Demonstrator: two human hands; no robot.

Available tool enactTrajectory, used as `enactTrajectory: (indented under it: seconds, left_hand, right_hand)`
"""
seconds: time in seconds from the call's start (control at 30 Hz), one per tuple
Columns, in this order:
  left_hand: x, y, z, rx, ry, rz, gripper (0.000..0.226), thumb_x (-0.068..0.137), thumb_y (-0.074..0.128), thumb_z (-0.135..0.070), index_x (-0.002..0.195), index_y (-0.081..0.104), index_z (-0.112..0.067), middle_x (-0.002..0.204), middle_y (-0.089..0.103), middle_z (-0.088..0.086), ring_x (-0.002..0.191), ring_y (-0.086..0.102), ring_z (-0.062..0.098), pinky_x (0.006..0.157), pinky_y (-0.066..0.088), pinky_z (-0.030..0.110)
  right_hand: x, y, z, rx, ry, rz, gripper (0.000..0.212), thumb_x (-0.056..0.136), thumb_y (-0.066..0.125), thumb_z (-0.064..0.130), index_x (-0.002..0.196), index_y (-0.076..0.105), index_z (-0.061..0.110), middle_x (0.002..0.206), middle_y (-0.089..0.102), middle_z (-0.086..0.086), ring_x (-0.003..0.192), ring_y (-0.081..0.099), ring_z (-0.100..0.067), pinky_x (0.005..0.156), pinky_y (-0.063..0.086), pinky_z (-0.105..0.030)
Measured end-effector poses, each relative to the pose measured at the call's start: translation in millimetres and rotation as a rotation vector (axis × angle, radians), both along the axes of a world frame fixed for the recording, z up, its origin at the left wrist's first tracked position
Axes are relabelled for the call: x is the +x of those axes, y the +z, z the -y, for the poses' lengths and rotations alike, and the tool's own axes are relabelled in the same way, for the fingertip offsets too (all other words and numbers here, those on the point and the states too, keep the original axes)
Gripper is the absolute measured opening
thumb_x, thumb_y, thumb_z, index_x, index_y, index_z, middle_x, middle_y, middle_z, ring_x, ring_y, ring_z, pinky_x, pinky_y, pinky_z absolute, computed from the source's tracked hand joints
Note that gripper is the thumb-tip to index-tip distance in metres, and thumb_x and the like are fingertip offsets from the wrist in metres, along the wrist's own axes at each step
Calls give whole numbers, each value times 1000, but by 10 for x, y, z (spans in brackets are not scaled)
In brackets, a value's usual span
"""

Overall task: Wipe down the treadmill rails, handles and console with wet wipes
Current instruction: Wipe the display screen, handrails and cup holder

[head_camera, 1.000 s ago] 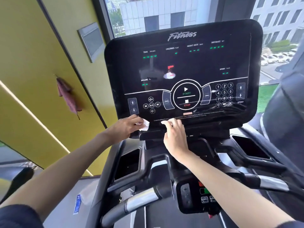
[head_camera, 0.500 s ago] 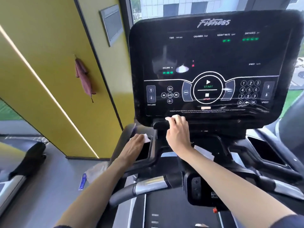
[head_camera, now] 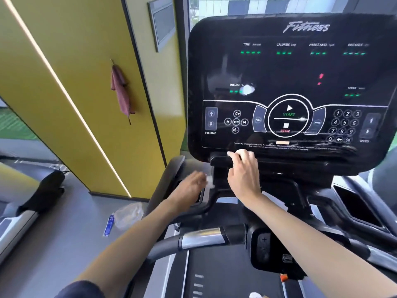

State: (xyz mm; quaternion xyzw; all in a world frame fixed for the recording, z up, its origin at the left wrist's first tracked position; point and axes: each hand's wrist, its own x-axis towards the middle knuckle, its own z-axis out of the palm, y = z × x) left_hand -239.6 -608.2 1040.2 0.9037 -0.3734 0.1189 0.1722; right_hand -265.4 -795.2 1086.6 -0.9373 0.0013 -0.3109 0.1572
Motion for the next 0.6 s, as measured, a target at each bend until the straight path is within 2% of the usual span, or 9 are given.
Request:
enactTrajectory:
  seconds: [0.03, 0.1, 0.17, 0.23, 0.3, 0.4, 0.47, 0.6]
  left_hand:
    - [-60, -43, -85, 68, -67, 64, 14, 87, 58, 2, 100, 58, -1, 102, 50, 10, 90, 49, 25, 78, 49, 43]
    - [-15, -3, -238, -101, -42, 124, 38, 65, 66, 20, 101, 62, 6, 105, 46, 9, 91, 48, 24, 77, 51, 37]
    - [72, 306, -216, -339, 100, 215, 39, 70, 55, 21, 106, 65, 9, 108, 48, 12, 93, 50, 24, 82, 50, 29]
    - [199, 667, -113, -546, 241, 279, 43, 77, 37, 10, 111, 64, 9, 107, 51, 18, 96, 50, 24, 85, 44, 24]
    - [362, 902, 18, -630, 298, 291, 45, 77, 33, 11, 110, 63, 5, 106, 53, 18, 96, 49, 24, 83, 44, 23]
    - [503, 877, 175, -522, 284, 238, 50, 59, 40, 29, 97, 64, 5, 99, 56, 18, 90, 47, 23, 75, 45, 29]
    - [469, 722, 202, -434, 244, 202, 59, 47, 39, 33, 93, 63, 6, 99, 56, 16, 89, 43, 22, 75, 42, 29]
    - [331, 331, 72, -246, 138, 148, 51, 51, 49, 30, 90, 64, 2, 102, 45, 3, 89, 45, 23, 68, 48, 35]
  right_hand:
    - [-8, 0, 7, -6, 4, -7, 47, 63, 64, -13, 107, 67, 4, 94, 59, -10, 82, 54, -30, 72, 49, -40]
    - [-14, 0, 11, -1, 15, -16, 49, 62, 64, -13, 108, 67, 3, 94, 59, -10, 82, 54, -30, 72, 49, -40]
    - [-1, 6, 0, 21, 14, -20, 49, 61, 64, -13, 107, 67, 3, 94, 59, -10, 82, 54, -30, 72, 49, -40]
    - [4, 5, -23, 31, 1, -25, 47, 61, 64, -12, 106, 67, 3, 93, 59, -9, 82, 54, -30, 73, 48, -40]
    - [-5, 3, -41, 40, -9, -33, 46, 61, 64, -12, 105, 67, 3, 93, 58, -9, 82, 53, -30, 72, 48, -40]
    - [-18, 5, -20, 27, 7, -27, 49, 60, 65, -12, 107, 66, 2, 93, 59, -10, 82, 54, -31, 73, 49, -41]
    - [-26, 3, 6, 21, 28, -35, 51, 61, 64, -13, 110, 66, 1, 94, 59, -11, 83, 54, -32, 74, 50, -42]
    - [-40, 18, 3, 14, 27, -68, 51, 64, 61, -13, 113, 65, 1, 96, 58, -11, 85, 53, -31, 76, 50, -41]
